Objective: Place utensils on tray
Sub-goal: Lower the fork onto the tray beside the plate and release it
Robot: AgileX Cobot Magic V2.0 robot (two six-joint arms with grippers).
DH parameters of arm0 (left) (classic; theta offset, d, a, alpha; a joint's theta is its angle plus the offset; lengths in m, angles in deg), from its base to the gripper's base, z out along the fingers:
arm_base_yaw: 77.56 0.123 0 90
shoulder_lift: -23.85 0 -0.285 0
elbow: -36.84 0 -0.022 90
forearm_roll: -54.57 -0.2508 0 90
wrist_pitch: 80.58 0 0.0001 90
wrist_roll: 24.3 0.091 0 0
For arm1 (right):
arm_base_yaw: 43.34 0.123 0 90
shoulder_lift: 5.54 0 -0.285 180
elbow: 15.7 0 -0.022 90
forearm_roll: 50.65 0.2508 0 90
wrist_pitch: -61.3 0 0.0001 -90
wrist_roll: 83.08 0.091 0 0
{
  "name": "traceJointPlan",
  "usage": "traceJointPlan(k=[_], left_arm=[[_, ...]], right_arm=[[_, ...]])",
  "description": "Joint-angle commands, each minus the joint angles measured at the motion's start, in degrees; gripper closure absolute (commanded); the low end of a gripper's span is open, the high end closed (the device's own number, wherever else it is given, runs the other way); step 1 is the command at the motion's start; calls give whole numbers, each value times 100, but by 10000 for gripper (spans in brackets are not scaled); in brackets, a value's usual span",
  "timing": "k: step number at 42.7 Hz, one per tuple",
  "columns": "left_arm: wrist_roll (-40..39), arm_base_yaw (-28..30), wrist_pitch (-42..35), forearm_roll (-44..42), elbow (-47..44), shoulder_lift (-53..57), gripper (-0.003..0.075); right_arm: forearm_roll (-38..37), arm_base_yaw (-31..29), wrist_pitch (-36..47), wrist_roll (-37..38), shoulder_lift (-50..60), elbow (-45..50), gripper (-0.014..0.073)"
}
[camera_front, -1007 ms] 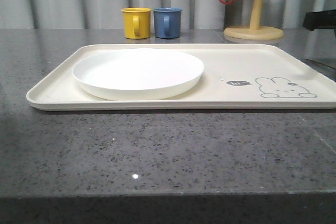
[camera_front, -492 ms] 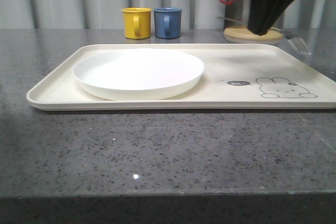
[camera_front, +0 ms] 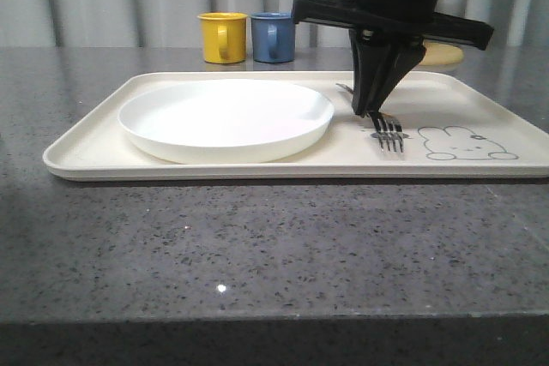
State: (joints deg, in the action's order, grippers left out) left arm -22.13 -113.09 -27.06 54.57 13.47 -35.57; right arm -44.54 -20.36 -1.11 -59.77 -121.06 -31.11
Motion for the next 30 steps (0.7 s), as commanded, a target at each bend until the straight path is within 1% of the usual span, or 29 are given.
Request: traceJointPlan(k=[1, 5, 7, 9, 11, 16, 22, 26, 30], left_arm=[[-49, -36, -382, 0, 149, 30, 303], [-49, -36, -393, 0, 149, 30, 303], [-49, -36, -397, 0, 149, 30, 303], [-49, -36, -407, 0, 149, 30, 303], [-49, -36, -419, 0, 149, 30, 303], [-49, -36, -419, 0, 149, 30, 302], [-49, -36, -419, 0, 149, 30, 303], [-49, -36, -432, 0, 149, 30, 303], [-49, -36, -432, 0, 149, 30, 302]], right_arm=[[-17, 0, 181, 24, 300, -193, 447], [-17, 0, 167, 24, 300, -193, 293], [-17, 0, 183, 24, 300, -193, 249], [-60, 0, 207, 24, 326, -193, 225], [-138, 0, 226, 18, 384, -193, 228], [-612, 0, 48, -149, 663, -193, 232], [-1598, -40, -410, -402, 1199, 11, 232], [-2011, -245, -464, -427, 1632, 383, 232], [-2076, -733, -309, -546, 2105, 941, 232]])
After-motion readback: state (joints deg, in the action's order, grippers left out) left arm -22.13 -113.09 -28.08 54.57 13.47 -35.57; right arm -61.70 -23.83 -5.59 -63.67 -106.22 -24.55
